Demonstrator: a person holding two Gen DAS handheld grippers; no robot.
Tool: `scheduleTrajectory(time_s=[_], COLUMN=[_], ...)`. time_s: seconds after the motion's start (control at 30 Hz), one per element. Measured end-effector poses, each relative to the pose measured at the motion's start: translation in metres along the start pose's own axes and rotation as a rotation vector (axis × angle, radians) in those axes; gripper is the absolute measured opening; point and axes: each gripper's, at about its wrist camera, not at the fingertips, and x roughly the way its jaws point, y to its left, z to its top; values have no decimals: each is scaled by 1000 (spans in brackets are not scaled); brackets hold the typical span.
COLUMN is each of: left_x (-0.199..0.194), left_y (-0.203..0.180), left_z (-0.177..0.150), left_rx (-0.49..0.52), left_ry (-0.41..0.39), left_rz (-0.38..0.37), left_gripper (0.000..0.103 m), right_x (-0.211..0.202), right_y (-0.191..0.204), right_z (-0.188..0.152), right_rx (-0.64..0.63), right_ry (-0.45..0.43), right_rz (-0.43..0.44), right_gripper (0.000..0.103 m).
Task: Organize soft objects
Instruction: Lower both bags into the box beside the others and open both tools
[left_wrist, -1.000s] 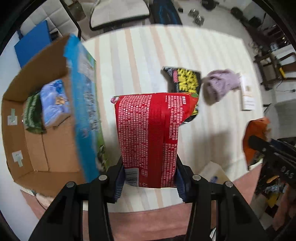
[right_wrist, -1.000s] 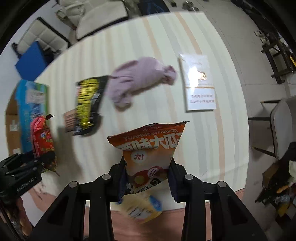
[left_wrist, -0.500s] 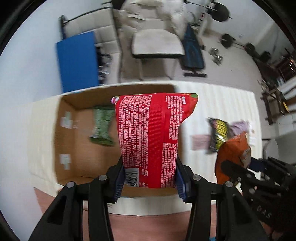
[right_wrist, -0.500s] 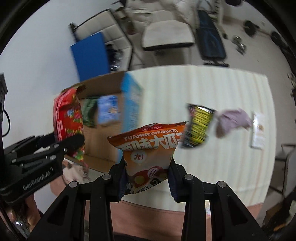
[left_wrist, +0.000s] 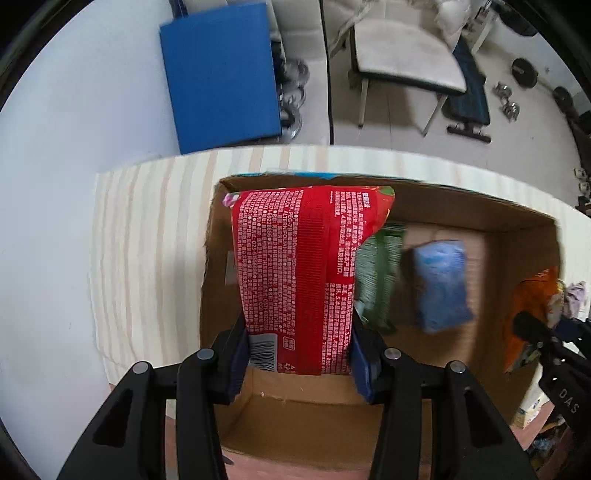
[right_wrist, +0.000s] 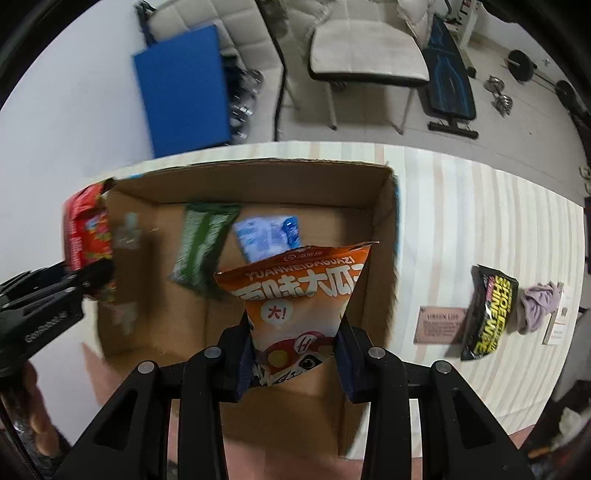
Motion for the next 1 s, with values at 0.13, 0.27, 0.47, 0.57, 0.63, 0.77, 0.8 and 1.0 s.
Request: scheduleTrajectory(time_s=[0.13, 0.27, 0.47, 0.57, 0.63, 0.77, 0.8, 1.0], left_x=[32, 56, 67, 63, 55, 38, 33, 16], left_y=[1, -8, -11, -11, -9, -7, -6, 0], left_z=[15, 23, 30, 32, 33, 29, 27, 9], left_rx=[15, 52, 63, 48, 42, 45, 43, 14], left_ry=[73, 122, 165, 173, 155, 120, 110, 62], left_rz=[-7, -1, -5, -57, -66, -73, -79, -103], left_gripper=[44, 44, 45, 55, 64, 80, 86, 94], right_x=[28, 45, 57, 60, 56, 49, 46, 33], right_y=[8, 12, 13, 14, 15, 20, 21, 24], right_z=[17, 27, 38, 41, 40, 35, 32, 12], right_rx=[-3, -10, -12, -19, -21, -31, -31, -16], right_ry=[35, 56, 64, 73, 62, 53, 52, 23], right_rz=[-53, -92, -163, -191, -194, -173, -163, -111], right_gripper=[40, 40, 41, 60, 86, 89, 90, 103])
